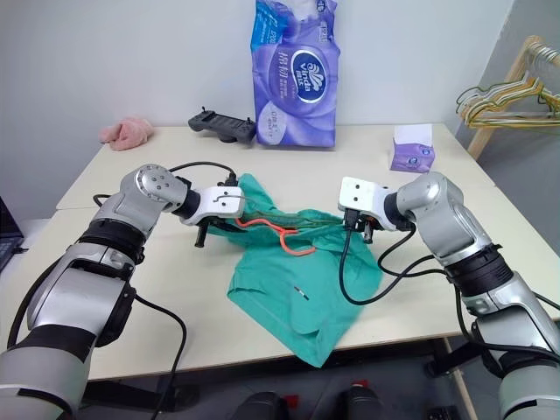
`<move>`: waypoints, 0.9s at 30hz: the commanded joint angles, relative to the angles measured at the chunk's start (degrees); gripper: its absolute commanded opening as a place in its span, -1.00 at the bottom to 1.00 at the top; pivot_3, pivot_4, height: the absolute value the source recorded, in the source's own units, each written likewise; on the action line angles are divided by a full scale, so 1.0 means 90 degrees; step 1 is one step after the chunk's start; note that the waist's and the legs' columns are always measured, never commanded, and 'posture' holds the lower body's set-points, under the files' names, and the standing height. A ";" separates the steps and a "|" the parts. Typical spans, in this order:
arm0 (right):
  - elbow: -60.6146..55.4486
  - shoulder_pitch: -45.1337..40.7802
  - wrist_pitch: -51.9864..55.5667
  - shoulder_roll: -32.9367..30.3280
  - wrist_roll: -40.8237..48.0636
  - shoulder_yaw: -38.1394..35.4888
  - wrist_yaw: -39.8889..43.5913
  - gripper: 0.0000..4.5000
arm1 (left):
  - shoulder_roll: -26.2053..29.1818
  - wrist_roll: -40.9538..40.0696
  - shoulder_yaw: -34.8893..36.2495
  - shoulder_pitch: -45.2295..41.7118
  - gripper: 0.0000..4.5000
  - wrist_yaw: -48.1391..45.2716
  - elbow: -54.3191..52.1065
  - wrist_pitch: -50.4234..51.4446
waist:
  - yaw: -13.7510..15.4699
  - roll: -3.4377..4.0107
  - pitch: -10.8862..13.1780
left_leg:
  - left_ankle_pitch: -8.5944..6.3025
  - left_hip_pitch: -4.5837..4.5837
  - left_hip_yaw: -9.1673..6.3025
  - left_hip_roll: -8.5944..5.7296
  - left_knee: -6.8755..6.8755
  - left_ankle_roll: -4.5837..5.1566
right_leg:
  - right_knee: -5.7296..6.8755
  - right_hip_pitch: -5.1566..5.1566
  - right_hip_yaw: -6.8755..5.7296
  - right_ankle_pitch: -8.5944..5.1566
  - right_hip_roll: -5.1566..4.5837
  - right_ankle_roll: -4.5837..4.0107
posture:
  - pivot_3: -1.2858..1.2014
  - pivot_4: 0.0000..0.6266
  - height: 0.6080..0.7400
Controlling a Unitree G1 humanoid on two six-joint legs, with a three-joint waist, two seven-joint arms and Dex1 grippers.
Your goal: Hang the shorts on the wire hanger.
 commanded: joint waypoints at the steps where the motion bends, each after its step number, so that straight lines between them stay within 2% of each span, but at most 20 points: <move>1: 0.0045 0.0023 -0.0265 -0.0120 -0.0124 -0.0036 -0.0062 -0.98 | 0.0094 -0.0039 0.0074 -0.0141 -1.00 0.0031 -0.0041 -0.0033 | 0.0000 0.0000 0.0000 | 0.0000 0.0000 0.0000 0.0000 0.0000 0.0000 | 0.0000 0.0000 0.0000 0.0000 0.0000 0.0000 | 0.11 -0.78 1.00; 9: -0.0119 -0.0012 -0.0301 -0.0259 -0.0087 -0.0105 0.0101 -0.98 | 0.0109 -0.0035 0.0073 -0.0124 -1.00 0.0023 -0.0041 -0.0042 | 0.0000 0.0000 0.0000 | 0.0000 0.0000 0.0000 0.0000 0.0000 0.0000 | -0.0001 0.0000 0.0000 0.0000 0.0000 0.0000 | 0.11 -0.77 1.00; 16: -0.1168 -0.0309 0.0412 -0.0431 0.0347 -0.0179 0.0726 -0.98 | 0.0079 0.0043 0.0032 -0.0159 -1.00 0.0121 0.0051 -0.0075 | -0.0003 0.0006 0.0006 | 0.0000 0.0001 -0.0001 0.0001 0.0000 0.0001 | -0.0002 0.0000 0.0000 0.0000 0.0000 0.0001 | 0.10 -0.78 1.00; 21: -0.1083 -0.0781 0.0870 0.0274 0.0397 -0.0132 0.0291 -0.98 | -0.0066 0.0076 0.0027 -0.0256 -1.00 0.0265 0.0122 -0.0070 | -0.0006 0.0007 0.0006 | 0.0000 0.0002 0.0000 0.0001 0.0000 0.0001 | 0.0001 -0.0001 0.0001 -0.0001 0.0000 0.0001 | 0.10 -0.80 1.00; 27: -0.0449 -0.0986 0.0723 0.1011 0.0224 -0.0041 -0.0357 -0.98 | -0.0152 0.0051 0.0051 -0.0246 -1.00 0.0289 0.0110 -0.0072 | 0.0014 0.0003 0.0003 | 0.0001 -0.0001 -0.0003 -0.0002 0.0000 -0.0001 | 0.0006 0.0002 -0.0004 0.0000 -0.0003 0.0001 | 0.10 -0.82 1.00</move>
